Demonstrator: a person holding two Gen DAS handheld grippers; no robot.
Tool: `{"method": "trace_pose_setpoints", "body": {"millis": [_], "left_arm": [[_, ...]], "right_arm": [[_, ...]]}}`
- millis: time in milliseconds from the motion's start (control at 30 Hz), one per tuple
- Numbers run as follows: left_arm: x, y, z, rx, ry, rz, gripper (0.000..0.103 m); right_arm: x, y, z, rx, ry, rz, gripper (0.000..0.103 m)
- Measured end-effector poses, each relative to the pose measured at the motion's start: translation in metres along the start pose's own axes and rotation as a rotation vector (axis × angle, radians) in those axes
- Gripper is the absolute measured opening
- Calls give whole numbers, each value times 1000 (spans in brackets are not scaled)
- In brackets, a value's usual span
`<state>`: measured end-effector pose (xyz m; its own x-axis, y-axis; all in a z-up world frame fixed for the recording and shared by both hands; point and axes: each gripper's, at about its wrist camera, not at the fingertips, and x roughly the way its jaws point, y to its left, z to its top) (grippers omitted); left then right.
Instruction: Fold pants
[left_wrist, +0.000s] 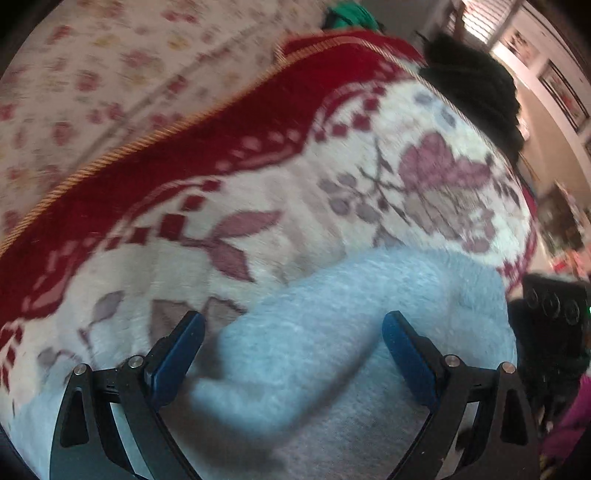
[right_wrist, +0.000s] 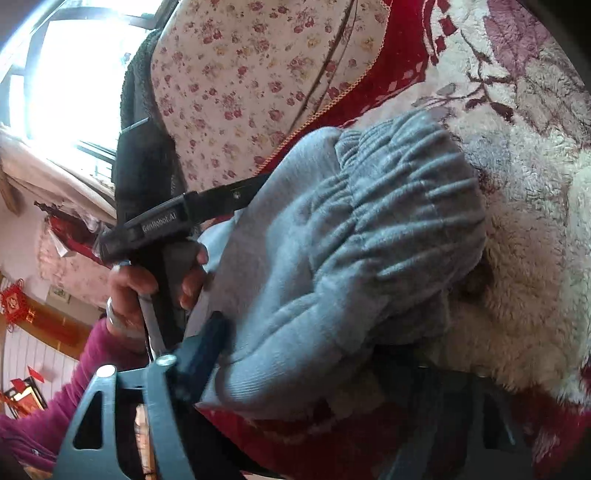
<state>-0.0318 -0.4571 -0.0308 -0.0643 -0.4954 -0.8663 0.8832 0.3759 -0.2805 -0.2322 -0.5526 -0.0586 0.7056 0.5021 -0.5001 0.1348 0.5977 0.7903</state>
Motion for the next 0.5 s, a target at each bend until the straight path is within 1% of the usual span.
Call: {"method": "trace_pose_setpoints", "body": {"millis": [33, 100, 167, 200, 267, 300, 367, 400, 467, 500], "left_arm": [[3, 1, 2, 10, 17, -16, 97], [9, 4, 5, 23, 51, -69, 97], [17, 6, 7, 30, 90, -127, 97], [20, 7, 8, 37, 105, -139, 96], [24, 3, 8, 76, 127, -155, 83], [24, -1, 7, 105, 118, -152, 80], [21, -5, 6, 132, 108, -153, 65], [20, -5, 5, 137, 99, -150, 62], [16, -5, 4, 138, 84, -154, 47], [13, -6, 3, 143, 72, -155, 42]], "right_arm": [[0, -2, 1, 10, 0, 10, 71], [0, -6, 3, 25, 2, 21, 65], [0, -6, 3, 20, 3, 24, 62], [1, -4, 3, 10, 3, 22, 60], [2, -2, 3, -7, 3, 18, 56], [3, 0, 3, -15, 2, 15, 54], [2, 3, 4, -35, -1, 9, 50], [3, 7, 5, -48, -2, 7, 47], [2, 12, 8, -74, -11, 6, 44], [1, 16, 9, -93, -15, 5, 42]]}}
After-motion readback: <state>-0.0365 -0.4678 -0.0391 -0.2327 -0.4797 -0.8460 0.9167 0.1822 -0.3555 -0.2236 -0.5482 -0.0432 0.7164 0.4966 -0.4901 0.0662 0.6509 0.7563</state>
